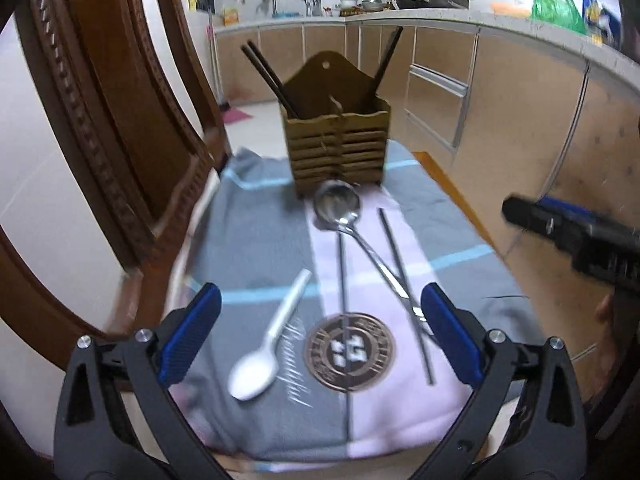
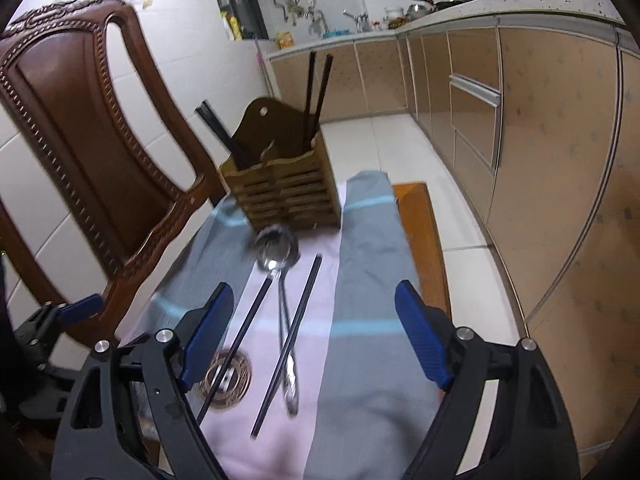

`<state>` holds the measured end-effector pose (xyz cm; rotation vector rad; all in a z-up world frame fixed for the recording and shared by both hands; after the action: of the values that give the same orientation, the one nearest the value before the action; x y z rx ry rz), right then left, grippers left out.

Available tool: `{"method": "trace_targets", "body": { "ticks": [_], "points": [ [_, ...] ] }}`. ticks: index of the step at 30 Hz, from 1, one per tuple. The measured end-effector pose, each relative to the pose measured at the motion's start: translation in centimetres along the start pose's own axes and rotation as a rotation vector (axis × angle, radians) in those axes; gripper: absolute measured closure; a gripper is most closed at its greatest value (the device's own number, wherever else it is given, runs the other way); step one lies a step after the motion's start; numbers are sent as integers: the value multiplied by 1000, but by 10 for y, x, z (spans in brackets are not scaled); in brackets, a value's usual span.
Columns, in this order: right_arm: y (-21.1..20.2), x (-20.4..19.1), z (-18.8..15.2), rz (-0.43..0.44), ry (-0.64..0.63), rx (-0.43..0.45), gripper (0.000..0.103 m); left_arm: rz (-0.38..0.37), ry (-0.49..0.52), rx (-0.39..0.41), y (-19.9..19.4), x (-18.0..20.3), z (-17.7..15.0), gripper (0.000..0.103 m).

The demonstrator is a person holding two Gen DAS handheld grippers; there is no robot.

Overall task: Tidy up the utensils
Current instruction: 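Lower both open tools back toward the remaining utensils on the cloth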

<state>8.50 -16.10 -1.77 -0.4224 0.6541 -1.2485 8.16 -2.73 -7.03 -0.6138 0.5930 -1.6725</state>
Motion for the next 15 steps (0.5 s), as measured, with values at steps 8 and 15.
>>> {"method": "trace_targets", "body": {
  "ticks": [8, 15],
  "points": [
    [-12, -6, -25, -31, -19, -47, 22, -28, 6, -18, -13, 17, -10, 4],
    [-16, 2, -28, -47, -9, -48, 22, -32, 7, -25, -12, 16, -9, 4]
  ]
}}
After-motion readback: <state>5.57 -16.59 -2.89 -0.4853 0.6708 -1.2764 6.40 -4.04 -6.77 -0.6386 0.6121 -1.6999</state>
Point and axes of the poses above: each gripper's, at about its wrist camera, not at the fingertips, and y roughly the way its jaws point, x to its right, z to its top, the point moved 6 cm from there along y, roughly the way its jaws point, and after that the axes turned 5 degrees about -z, right-handed, at the moved point
